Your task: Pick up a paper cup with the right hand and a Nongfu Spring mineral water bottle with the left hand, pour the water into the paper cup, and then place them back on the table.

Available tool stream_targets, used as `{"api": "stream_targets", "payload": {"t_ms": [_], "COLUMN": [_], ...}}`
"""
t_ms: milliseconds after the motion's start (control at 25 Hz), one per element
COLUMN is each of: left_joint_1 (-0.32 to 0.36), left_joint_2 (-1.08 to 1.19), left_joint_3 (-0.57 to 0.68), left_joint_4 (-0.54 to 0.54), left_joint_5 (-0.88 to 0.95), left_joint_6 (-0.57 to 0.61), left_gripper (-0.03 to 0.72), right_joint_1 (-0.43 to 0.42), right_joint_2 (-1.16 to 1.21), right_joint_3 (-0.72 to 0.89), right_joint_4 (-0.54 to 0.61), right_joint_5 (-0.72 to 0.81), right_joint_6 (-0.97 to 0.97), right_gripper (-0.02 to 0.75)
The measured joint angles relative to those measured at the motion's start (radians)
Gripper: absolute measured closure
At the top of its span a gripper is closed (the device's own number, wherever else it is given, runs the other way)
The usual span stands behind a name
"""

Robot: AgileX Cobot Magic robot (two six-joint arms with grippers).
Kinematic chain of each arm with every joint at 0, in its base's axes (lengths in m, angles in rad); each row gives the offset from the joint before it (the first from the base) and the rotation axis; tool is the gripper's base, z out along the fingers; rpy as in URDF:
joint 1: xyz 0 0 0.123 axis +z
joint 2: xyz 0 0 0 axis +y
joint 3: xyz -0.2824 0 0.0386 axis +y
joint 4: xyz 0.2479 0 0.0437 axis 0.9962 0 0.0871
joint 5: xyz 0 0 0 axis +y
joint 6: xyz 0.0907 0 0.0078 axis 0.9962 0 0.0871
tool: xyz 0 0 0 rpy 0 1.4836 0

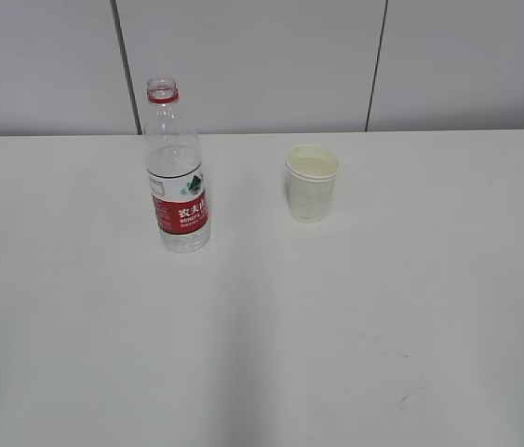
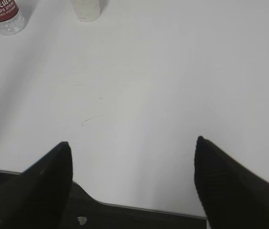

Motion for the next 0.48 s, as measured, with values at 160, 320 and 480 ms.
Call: {"api": "stream_targets", "payload": {"t_ms": [160,320,480], "left_joint_1": [0.0,0.0,0.0], "left_joint_2": [0.0,0.0,0.0], "left_joint_3": [0.0,0.0,0.0], "left_joint_4": [0.0,0.0,0.0], "left_joint_5": [0.0,0.0,0.0], "left_joint_6": [0.0,0.0,0.0], "left_gripper": [0.177,0.177,0.178], "right_joint_1": [0.0,0.0,0.0], "right_joint_2": [0.0,0.0,0.0], "right_joint_3": [0.0,0.0,0.0], "right_joint_4": [0.0,0.0,0.0], "right_joint_5": [0.0,0.0,0.0], "right_joint_6": [0.0,0.0,0.0], "right_gripper": [0.15,0.15,0.15]}}
